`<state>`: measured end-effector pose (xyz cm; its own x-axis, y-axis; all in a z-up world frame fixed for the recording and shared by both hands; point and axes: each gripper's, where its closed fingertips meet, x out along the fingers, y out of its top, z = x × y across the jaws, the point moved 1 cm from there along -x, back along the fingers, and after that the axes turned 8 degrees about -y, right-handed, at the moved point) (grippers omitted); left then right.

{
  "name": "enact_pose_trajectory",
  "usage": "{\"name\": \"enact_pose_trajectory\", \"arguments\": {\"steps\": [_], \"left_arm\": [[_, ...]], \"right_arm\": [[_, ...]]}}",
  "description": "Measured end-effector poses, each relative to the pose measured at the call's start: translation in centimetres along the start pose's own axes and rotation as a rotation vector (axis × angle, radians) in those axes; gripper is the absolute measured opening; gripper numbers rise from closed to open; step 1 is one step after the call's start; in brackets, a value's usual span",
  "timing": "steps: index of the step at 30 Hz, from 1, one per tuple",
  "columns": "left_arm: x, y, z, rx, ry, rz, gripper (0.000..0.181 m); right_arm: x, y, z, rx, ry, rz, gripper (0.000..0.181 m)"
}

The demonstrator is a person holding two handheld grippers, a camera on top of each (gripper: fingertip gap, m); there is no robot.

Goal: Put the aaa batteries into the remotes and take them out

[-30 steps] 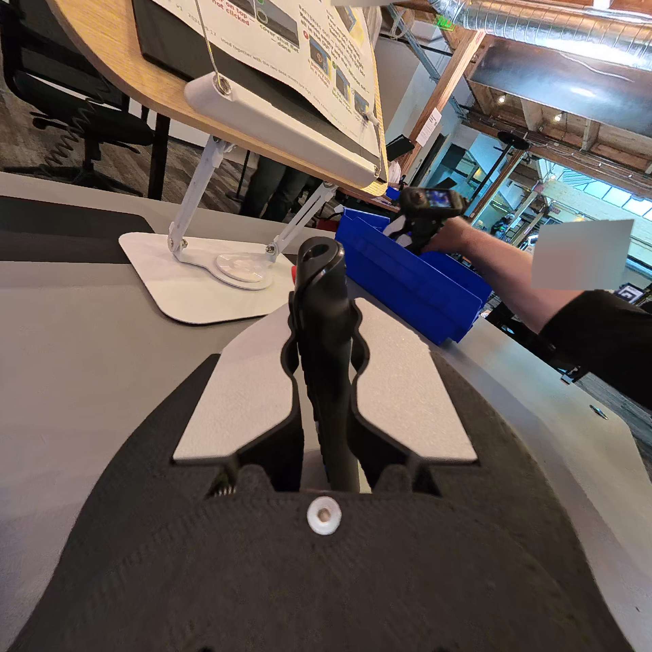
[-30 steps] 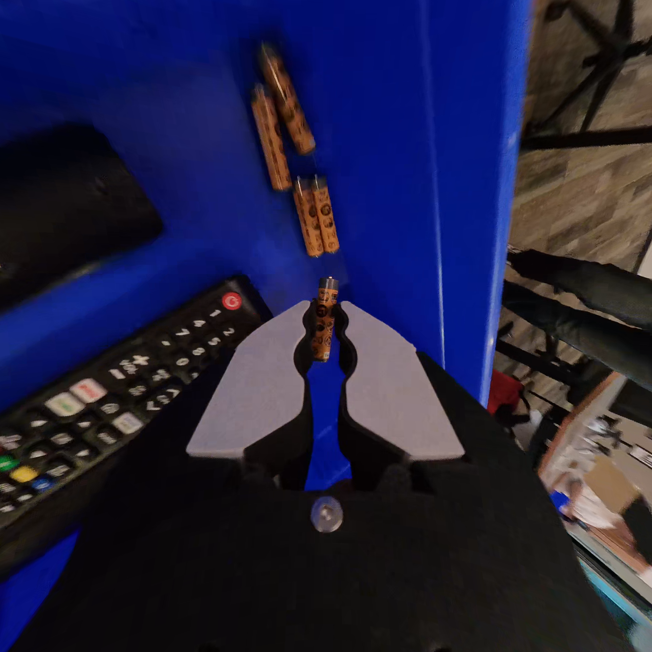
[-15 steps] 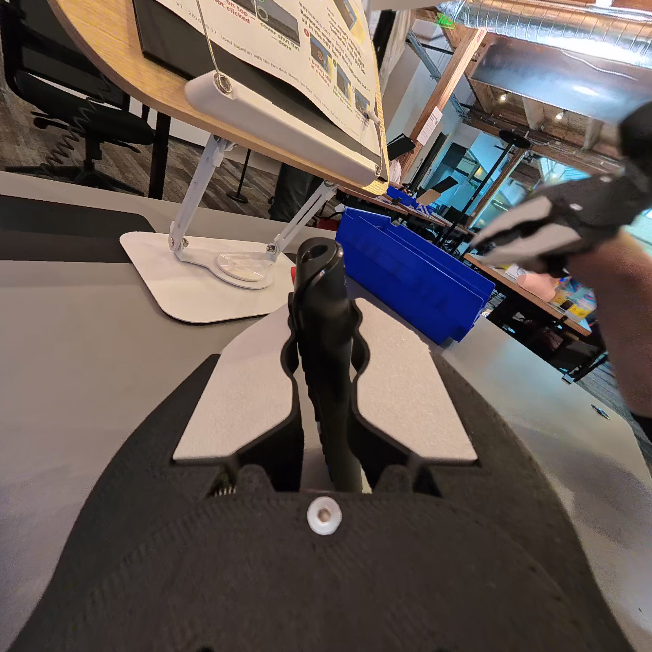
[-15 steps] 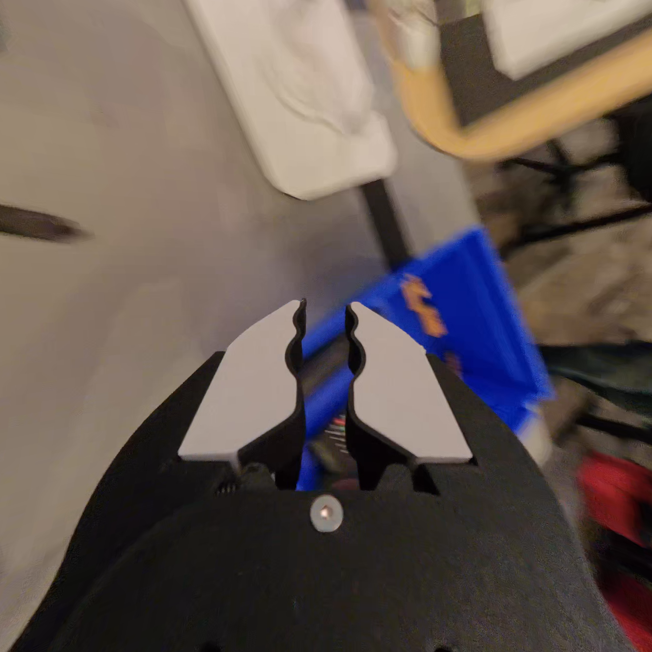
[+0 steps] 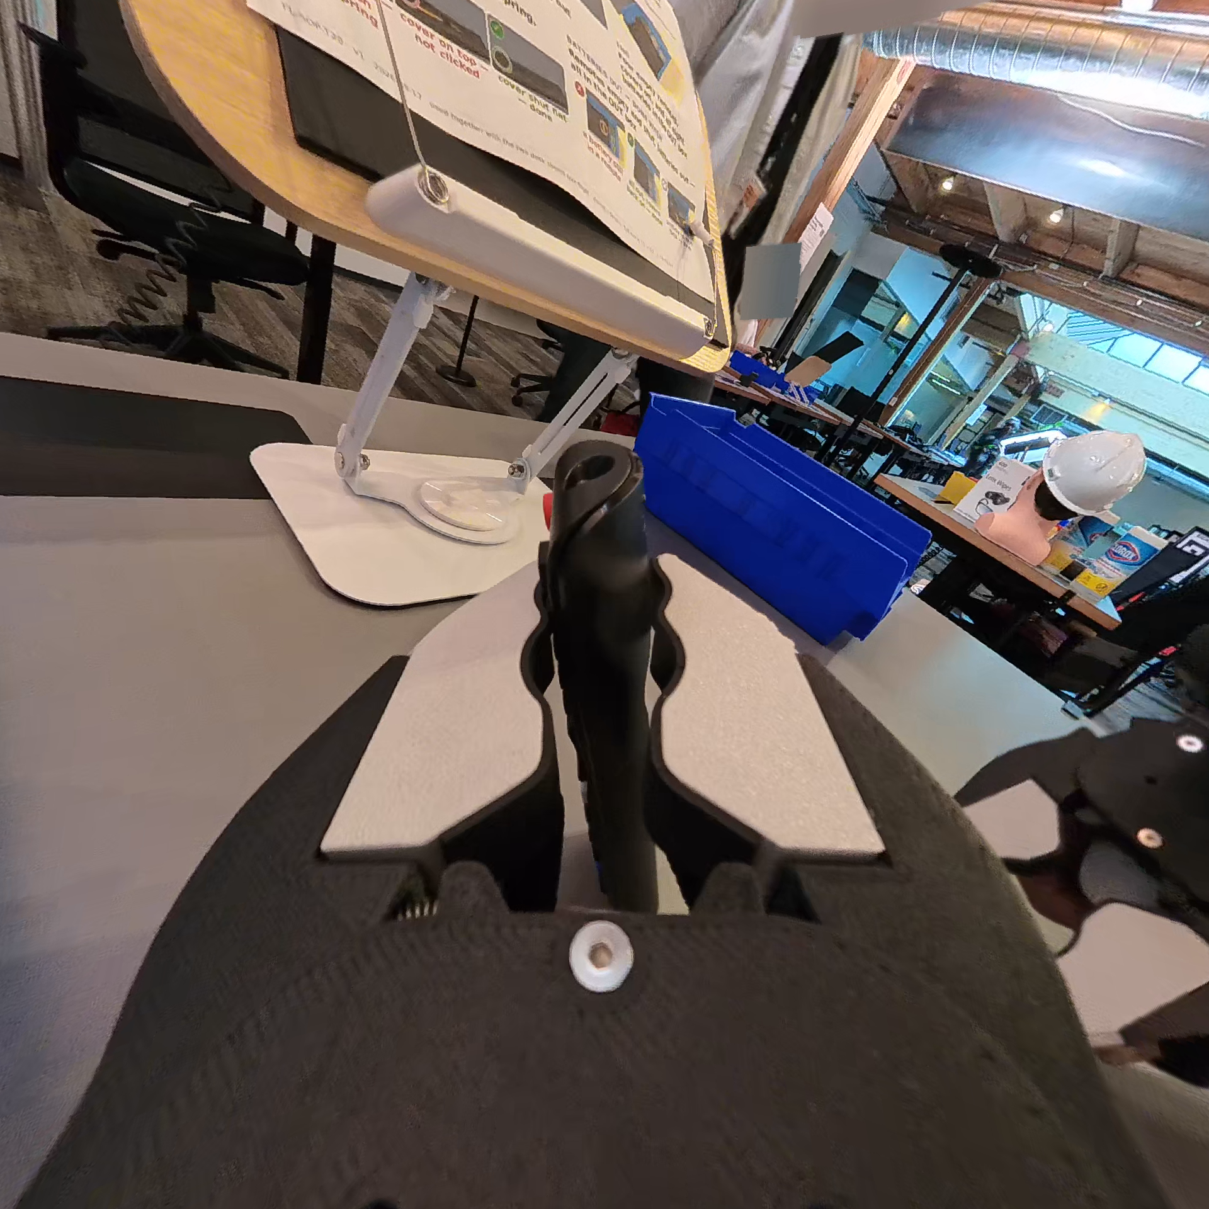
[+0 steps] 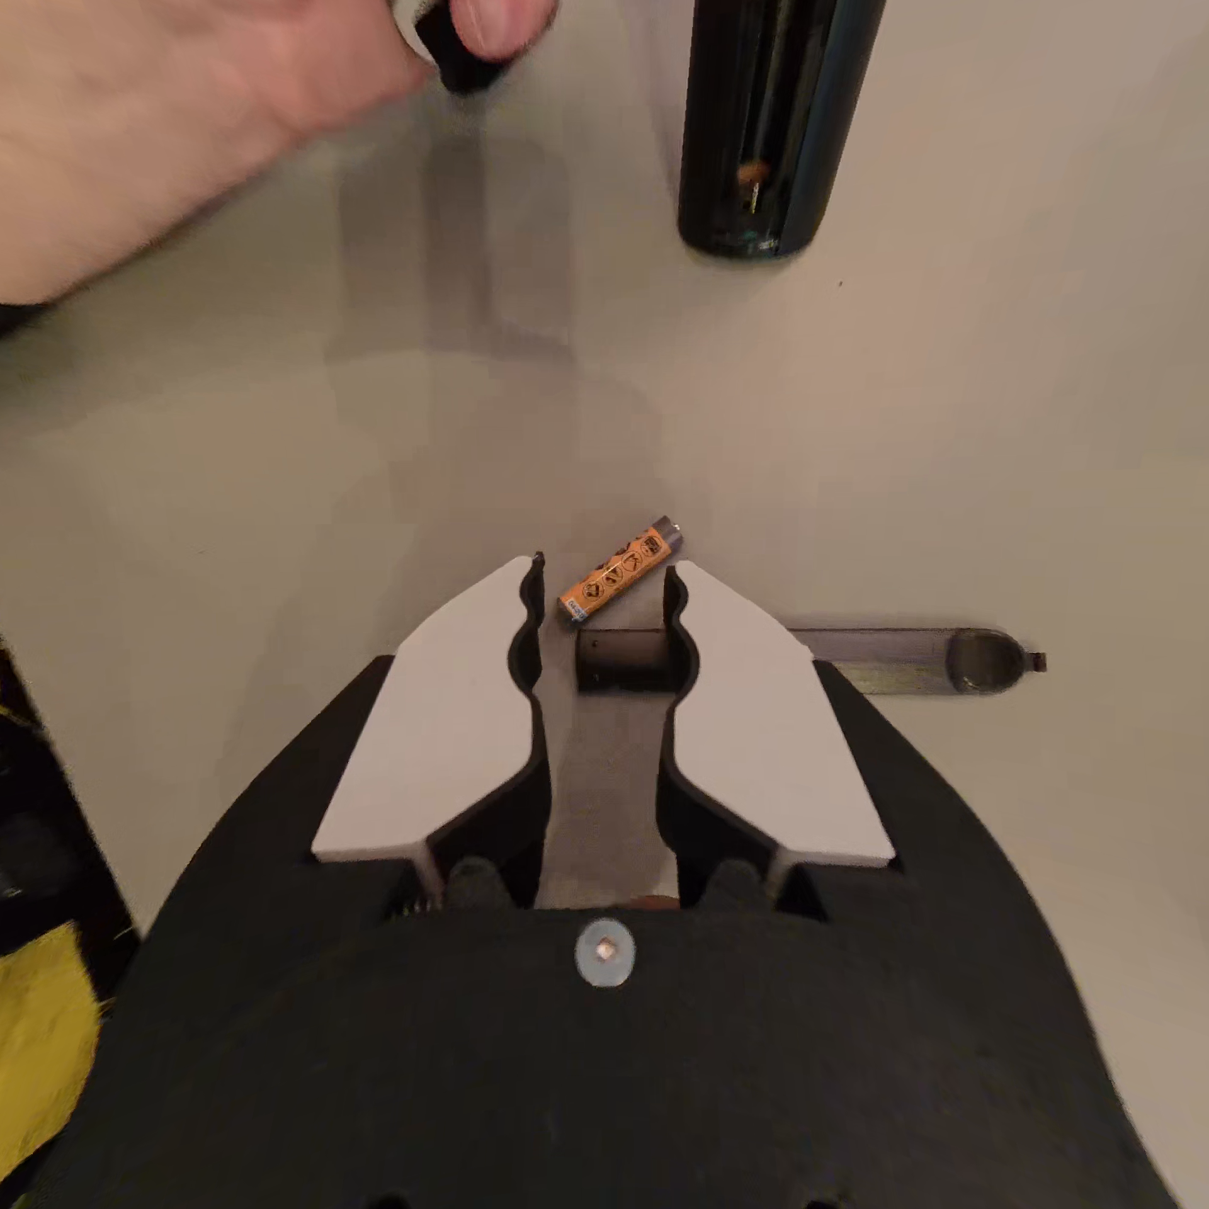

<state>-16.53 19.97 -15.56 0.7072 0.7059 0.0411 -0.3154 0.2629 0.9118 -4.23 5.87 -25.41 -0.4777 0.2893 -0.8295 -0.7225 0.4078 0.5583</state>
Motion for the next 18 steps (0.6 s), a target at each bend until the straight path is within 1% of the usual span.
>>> {"name": "enact_pose_trajectory", "arguments": {"steps": [2, 3, 4, 8, 10, 11, 13, 14, 16, 18], "left_arm": [[-0.1, 0.1, -0.1, 0.004, 0.006, 0.003, 0.026], [-0.1, 0.1, -0.1, 0.001, 0.004, 0.004, 0.026], [-0.1, 0.1, 0.0, -0.001, 0.002, 0.005, 0.026], [-0.1, 0.2, 0.1, -0.001, -0.002, 0.005, 0.026], [-0.2, 0.2, 0.0, -0.002, -0.002, 0.007, 0.026], [-0.2, 0.2, 0.0, -0.005, -0.002, 0.010, 0.026], [-0.3, 0.2, -0.1, -0.010, -0.002, 0.016, 0.026], [-0.3, 0.2, -0.2, -0.015, -0.004, 0.018, 0.026], [-0.3, 0.2, -0.2, -0.028, -0.006, 0.021, 0.026], [-0.3, 0.2, -0.3, -0.024, -0.006, 0.019, 0.026]], "right_arm": [[0.9, -0.5, 0.1, -0.024, -0.051, -0.037, 0.033], [1.2, -0.6, 0.2, -0.039, -0.069, -0.043, 0.024], [1.3, -0.5, 0.4, -0.057, -0.083, -0.039, 0.011], [1.3, -0.4, 0.4, -0.128, -0.056, -0.020, 0.009], [0.3, 0.1, 0.7, -0.177, -0.043, 0.033, 0.009], [-0.8, 0.7, 1.6, -0.198, -0.066, 0.074, 0.009], [-3.8, 1.9, 4.4, -0.278, -0.118, 0.159, 0.009], [-5.5, 2.2, 7.0, -0.309, -0.188, 0.171, 0.009], [-8.9, 2.2, 13.4, -0.352, -0.314, 0.157, 0.009], [-12.1, 2.5, 20.3, -0.393, -0.421, 0.186, 0.009]]}}
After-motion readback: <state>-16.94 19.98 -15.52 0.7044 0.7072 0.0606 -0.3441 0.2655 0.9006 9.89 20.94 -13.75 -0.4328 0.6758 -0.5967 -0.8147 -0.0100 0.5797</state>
